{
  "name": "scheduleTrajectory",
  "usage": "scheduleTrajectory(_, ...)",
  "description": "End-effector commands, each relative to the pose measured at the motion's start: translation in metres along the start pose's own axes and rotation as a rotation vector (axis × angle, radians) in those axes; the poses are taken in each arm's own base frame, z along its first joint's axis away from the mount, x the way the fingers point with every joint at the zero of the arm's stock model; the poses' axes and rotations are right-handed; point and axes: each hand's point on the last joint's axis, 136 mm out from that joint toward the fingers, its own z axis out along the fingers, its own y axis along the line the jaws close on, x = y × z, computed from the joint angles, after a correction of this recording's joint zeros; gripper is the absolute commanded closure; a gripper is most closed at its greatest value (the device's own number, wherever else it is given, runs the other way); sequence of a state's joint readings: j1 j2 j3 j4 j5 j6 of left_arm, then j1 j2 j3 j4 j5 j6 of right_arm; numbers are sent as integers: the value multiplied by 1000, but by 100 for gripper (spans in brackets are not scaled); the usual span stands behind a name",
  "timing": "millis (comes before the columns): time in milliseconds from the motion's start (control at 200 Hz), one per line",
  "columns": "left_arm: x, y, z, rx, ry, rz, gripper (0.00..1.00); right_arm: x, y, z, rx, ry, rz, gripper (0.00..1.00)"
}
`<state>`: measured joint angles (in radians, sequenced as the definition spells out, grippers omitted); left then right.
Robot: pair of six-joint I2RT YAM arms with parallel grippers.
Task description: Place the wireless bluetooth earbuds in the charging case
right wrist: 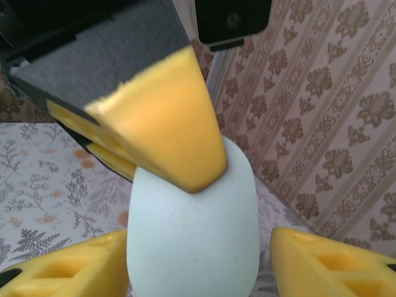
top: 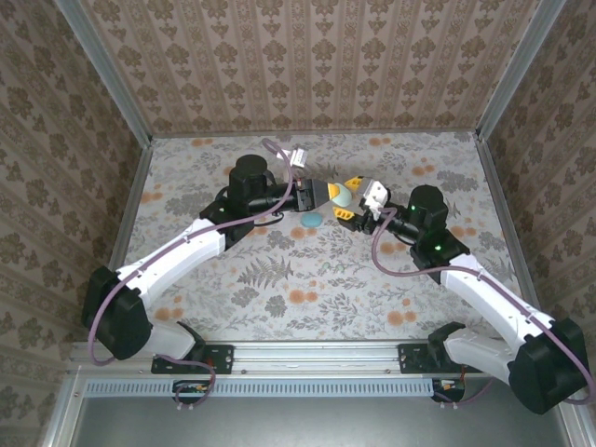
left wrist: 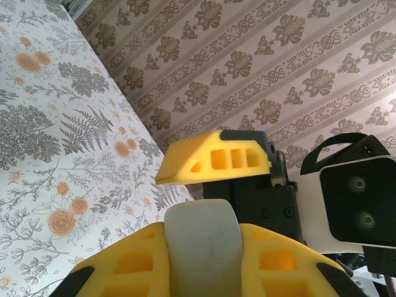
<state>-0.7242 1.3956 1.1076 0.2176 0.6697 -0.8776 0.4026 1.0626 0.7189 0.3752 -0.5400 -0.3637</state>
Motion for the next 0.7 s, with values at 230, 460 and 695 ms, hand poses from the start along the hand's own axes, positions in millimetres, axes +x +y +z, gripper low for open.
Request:
scheduleTrajectory(230, -12, -17, -11, 36, -55, -26, 86, -12, -4, -10, 43, -54, -39, 45)
scheduleTrajectory(460, -11, -14, -10, 31, -57, -44, 85, -23, -7, -10, 54, -104, -37, 44)
scheduleTrajectory(695, -12, -14, -10, 35, -58, -45, 85, -22, -7, -8, 48, -90, -33, 46)
